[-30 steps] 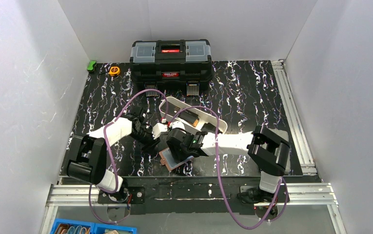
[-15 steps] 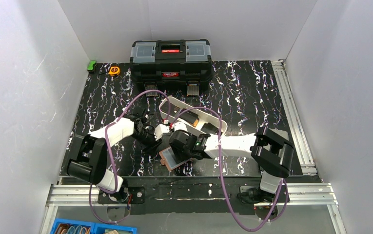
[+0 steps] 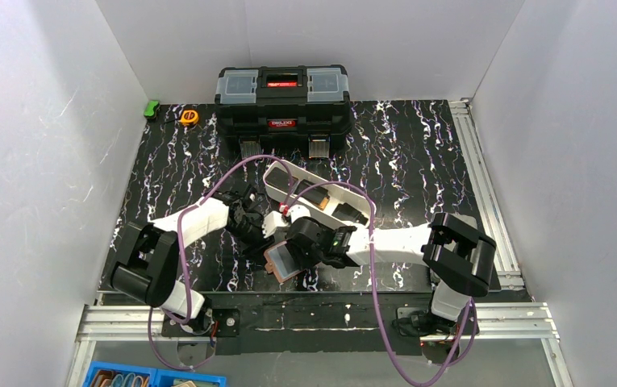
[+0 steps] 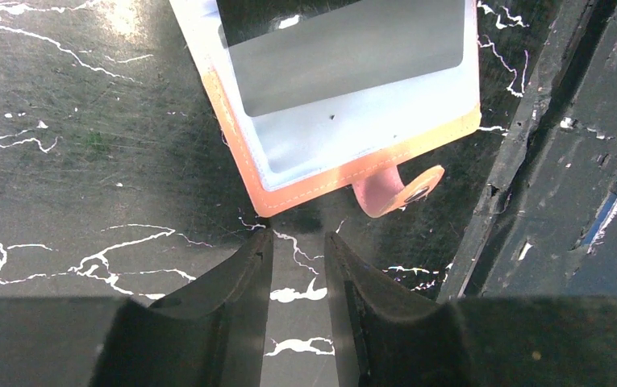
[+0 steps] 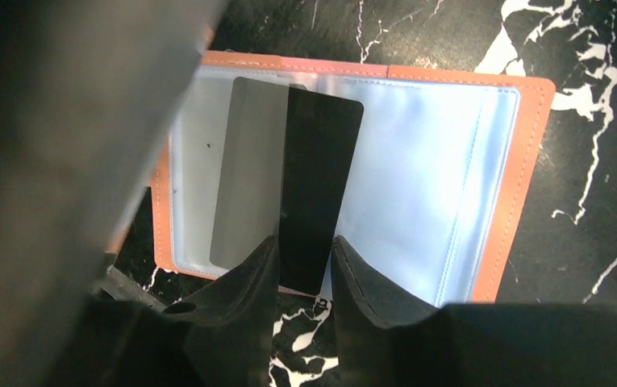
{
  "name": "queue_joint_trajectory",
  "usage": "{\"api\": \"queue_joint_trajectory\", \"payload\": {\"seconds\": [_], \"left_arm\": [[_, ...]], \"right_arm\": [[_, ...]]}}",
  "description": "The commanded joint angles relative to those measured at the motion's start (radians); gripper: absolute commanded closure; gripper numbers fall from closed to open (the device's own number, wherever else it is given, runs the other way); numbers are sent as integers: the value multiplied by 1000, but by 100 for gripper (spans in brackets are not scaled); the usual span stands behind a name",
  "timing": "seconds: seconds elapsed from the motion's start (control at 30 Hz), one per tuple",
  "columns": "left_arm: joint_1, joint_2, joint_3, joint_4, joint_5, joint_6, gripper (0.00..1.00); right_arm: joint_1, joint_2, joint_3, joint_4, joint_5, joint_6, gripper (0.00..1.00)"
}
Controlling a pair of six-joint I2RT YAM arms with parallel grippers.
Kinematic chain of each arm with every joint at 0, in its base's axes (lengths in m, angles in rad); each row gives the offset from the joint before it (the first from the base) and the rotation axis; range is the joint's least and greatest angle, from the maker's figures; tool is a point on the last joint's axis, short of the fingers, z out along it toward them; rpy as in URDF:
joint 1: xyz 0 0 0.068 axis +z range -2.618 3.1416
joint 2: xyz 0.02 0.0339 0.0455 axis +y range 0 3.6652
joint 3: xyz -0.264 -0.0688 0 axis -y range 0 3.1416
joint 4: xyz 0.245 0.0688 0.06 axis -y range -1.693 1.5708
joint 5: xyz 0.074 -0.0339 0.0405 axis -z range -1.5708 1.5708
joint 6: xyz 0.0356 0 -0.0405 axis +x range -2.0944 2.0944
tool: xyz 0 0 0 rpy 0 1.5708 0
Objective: Put the credit cards into the card holder
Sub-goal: Insert the credit card into the card holder.
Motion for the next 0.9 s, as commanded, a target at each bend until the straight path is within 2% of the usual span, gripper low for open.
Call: {"api": "queue_joint_trajectory", "payload": {"seconds": [0.0,0.33,0.5,0.53,0.63,0.73,0.87], "left_arm": [[-6,-25,-19,24,4,-26,71],[-8,-28,-42,46,-5,-33,71],[-8,-30,-32,39,-26,-56,72],[-9,-33,-27,32,-26,-59,72],[0,-39,-16,19,-23,-65,72],[7,-41,-11,11,-22,-60,72],[9,-32,-6,13,-66,-71,74]], "right_arm": [[16,-32,-15,105,-70,-32,64],[14,-13,-17,206,-148,-59,65],[-29,-96,-133,296,-164,-26,66],[-48,-123,-170,316,-169,-12,68],[-105,-196,-261,386,-199,23,81],[-137,-202,-262,378,-217,32,98],[-154,-165,-237,386,-232,35,99]]}}
